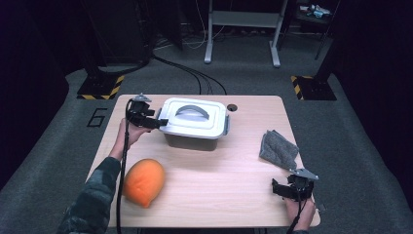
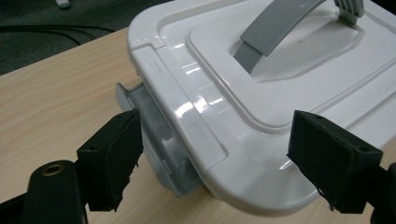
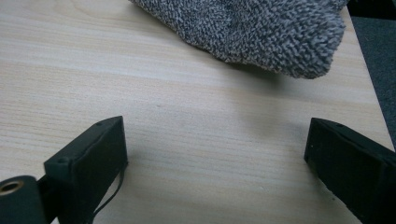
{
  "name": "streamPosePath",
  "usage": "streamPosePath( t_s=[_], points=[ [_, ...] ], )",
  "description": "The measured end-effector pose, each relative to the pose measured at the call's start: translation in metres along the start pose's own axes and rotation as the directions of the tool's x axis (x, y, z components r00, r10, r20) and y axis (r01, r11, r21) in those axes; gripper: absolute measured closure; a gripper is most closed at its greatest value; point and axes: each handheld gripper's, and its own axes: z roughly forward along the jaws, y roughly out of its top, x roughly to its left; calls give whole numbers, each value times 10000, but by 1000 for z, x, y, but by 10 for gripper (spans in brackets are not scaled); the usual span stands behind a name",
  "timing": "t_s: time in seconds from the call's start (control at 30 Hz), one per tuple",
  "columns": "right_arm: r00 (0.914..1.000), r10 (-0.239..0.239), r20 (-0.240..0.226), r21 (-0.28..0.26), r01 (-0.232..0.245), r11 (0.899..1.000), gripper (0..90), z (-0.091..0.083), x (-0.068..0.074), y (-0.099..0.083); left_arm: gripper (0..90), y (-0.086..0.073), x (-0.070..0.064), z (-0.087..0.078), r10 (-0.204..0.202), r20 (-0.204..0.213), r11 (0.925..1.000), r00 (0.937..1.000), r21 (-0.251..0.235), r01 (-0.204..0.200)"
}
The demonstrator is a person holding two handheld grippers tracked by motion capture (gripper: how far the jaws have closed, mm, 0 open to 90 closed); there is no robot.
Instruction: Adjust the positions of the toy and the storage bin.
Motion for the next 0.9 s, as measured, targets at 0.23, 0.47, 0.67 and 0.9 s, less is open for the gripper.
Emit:
streamPosePath(
  t_s=[0.23, 0.47, 0.67, 0.9],
  points=[
    [10000, 72, 26, 45, -72, 10000, 52, 0, 1, 0, 140, -7, 11, -27, -149, -317, 9993, 9994, -337, 139],
    [10000, -2, 5, 0, 2, 10000, 52, 0, 0, 0, 114, -29, 27, -44, -392, -669, 9989, 9970, -289, 373],
    [10000, 66, 35, 34, -66, 10000, 52, 0, 1, 0, 109, -51, 38, -50, -676, -927, 9976, 9934, -188, 662],
    [10000, 18, 13, 66, -18, 10000, 51, -1, 1, 0, 108, -76, 49, -53, -947, -1291, 9955, 9871, -118, 939]
  ],
)
